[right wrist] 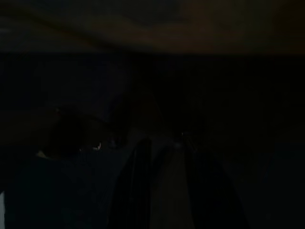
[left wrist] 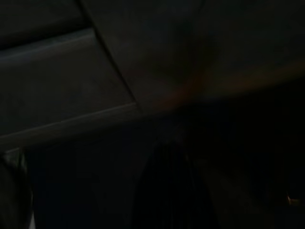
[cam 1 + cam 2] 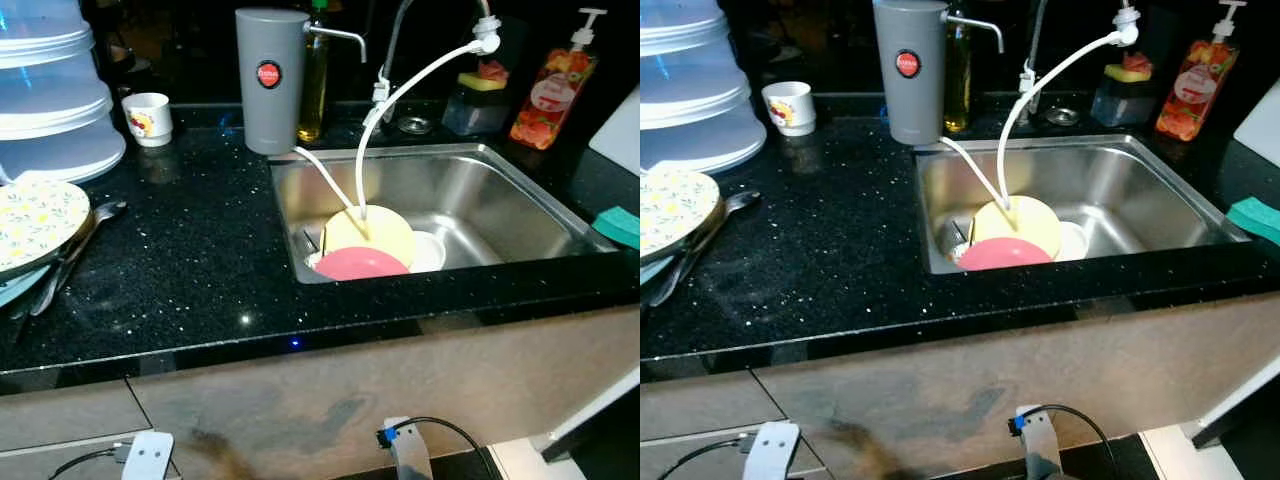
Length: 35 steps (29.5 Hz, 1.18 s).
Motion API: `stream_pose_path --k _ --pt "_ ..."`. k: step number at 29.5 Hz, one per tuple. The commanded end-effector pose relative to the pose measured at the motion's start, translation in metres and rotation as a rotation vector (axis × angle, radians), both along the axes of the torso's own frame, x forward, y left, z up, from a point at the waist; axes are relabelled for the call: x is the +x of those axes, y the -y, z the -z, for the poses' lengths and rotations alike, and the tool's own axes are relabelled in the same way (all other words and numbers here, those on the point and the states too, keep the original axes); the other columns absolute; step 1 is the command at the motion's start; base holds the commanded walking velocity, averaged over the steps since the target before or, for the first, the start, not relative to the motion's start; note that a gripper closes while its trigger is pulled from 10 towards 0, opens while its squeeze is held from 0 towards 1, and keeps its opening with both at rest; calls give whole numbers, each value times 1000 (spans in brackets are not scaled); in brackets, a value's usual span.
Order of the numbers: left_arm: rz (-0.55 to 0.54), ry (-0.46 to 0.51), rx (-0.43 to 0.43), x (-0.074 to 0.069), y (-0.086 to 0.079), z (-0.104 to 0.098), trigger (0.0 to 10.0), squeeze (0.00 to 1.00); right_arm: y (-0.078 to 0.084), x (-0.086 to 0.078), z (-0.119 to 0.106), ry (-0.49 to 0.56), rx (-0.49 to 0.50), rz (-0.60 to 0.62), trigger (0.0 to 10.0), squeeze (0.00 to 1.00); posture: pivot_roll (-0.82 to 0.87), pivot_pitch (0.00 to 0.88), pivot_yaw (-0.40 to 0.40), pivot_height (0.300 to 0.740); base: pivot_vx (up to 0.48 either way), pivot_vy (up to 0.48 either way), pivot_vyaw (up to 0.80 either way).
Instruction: Kitchen organization
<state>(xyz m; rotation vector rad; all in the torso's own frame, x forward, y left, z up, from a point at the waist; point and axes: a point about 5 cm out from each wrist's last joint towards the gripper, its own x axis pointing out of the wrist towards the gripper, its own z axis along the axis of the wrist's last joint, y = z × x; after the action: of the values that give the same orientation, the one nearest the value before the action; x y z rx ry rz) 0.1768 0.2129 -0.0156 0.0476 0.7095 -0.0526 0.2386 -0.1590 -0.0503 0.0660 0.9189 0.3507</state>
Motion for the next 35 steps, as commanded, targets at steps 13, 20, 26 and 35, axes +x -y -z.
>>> stream_pose_path --k 13,20,26,35 --pt "499 65 -276 -26 26 -84 10000 0 7 16 -84 197 411 -480 10000 0 114 99 -30 740 0 0 0" --pt "723 92 -527 -32 49 -125 10000 0 -11 7 -136 268 667 -667 10000 0 122 99 -27 740 0 0 0" --pt "816 171 -682 -29 56 -156 10000 0 -23 9 -194 411 929 -707 10000 0 123 96 -25 740 0 0 0" --pt "827 544 -773 18 60 -229 10000 0 -26 37 -254 678 1121 -593 10000 0 136 94 -35 740 0 0 0"
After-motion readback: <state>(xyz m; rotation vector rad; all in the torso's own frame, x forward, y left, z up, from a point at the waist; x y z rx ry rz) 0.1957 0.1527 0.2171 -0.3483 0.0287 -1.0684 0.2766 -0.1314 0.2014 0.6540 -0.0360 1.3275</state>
